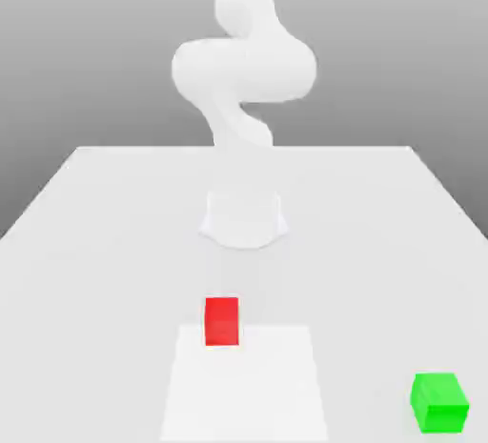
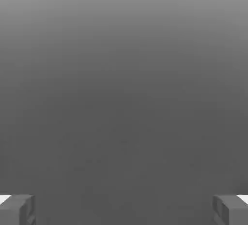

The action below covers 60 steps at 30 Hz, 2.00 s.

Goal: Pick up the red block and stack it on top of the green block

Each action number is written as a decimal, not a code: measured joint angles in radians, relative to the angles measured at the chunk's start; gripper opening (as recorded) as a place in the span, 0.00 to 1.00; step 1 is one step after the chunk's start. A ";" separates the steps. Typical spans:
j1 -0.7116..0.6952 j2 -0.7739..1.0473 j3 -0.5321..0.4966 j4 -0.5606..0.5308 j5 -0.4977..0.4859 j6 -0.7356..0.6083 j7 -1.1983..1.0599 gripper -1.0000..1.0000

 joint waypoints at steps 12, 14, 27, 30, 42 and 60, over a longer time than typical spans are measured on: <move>-0.026 0.342 -0.036 -0.397 -0.035 0.286 -0.052 0.50; -0.028 0.408 -0.049 -0.471 -0.035 0.340 -0.067 0.50; -0.066 0.895 -0.020 -0.561 0.047 0.733 -0.157 0.00; -0.073 0.911 -0.013 -0.559 0.046 0.747 -0.157 0.00; -0.018 0.649 -0.001 -0.525 0.021 0.451 -0.179 0.00; 0.327 1.049 0.159 0.025 -0.089 0.294 -0.394 0.00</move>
